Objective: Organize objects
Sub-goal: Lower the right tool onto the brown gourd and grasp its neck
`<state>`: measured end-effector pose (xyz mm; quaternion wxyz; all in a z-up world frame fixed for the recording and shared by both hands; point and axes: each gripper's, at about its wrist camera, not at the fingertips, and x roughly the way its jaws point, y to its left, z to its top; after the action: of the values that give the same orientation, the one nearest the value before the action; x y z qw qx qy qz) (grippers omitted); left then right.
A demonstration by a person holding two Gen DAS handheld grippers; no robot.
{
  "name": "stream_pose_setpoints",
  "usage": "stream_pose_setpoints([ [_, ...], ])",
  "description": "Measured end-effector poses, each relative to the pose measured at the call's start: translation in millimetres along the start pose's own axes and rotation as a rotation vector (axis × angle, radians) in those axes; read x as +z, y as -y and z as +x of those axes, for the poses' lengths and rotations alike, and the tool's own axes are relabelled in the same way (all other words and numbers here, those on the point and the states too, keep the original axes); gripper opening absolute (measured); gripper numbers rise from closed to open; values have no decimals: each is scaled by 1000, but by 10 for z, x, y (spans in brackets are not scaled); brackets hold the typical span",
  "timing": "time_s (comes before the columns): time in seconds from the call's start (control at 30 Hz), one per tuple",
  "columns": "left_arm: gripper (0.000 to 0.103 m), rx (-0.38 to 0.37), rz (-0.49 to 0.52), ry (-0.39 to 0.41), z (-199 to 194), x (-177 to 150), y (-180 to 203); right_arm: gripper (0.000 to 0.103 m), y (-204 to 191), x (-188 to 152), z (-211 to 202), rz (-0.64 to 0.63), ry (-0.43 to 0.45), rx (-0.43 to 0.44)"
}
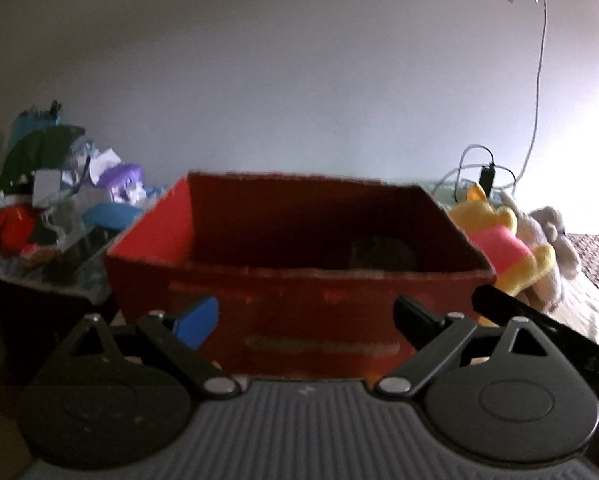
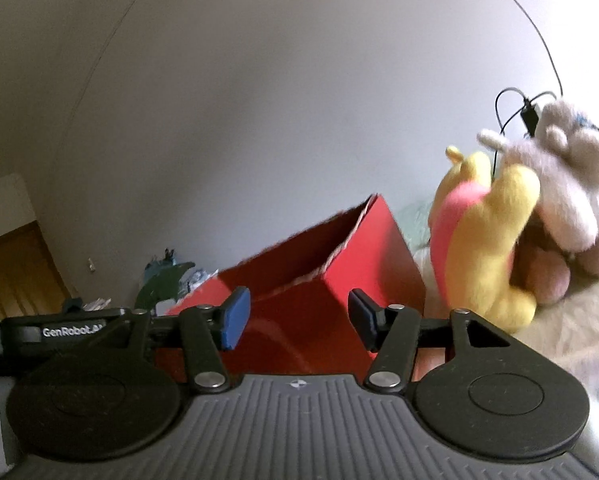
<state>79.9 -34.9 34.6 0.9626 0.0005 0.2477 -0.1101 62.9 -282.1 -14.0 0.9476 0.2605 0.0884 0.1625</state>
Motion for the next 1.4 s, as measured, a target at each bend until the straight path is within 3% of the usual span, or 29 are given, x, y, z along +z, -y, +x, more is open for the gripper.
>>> stream_pose_setpoints([
  [0.17,95,-23,35,-52,-27,-236,-19,51,65,-239,29,24,-74,32],
  [0.23,95,-45,60,-60,-68,-334,11,37,125,-289,63,71,-116,37],
  [0.27,95,-58,74,-61,-85,-380,28,36,139,-277,54,89,-121,55],
  [0.33,92,-91,101,-69,-114,-472,66,36,180,-256,64,120,-132,67],
  [0.53,83,-218,113,-91,-178,-628,133,36,217,-271,189,196,-274,187],
  [0.73,76,-289,71,-145,-59,-676,145,36,108,-282,301,171,-374,203],
  [0.87,76,-300,86,-137,-57,-690,183,43,248,-300,452,274,-457,216],
  [0.93,76,-332,87,-140,-61,-699,190,41,314,-335,520,337,-499,224],
  [1.03,76,-380,77,-148,-58,-710,179,42,345,-385,444,350,-507,238],
  [1.2,78,-365,64,-190,76,-743,170,42,293,-403,428,343,-553,298],
  [1.4,92,-380,71,-184,120,-752,268,42,341,-397,393,359,-556,308],
])
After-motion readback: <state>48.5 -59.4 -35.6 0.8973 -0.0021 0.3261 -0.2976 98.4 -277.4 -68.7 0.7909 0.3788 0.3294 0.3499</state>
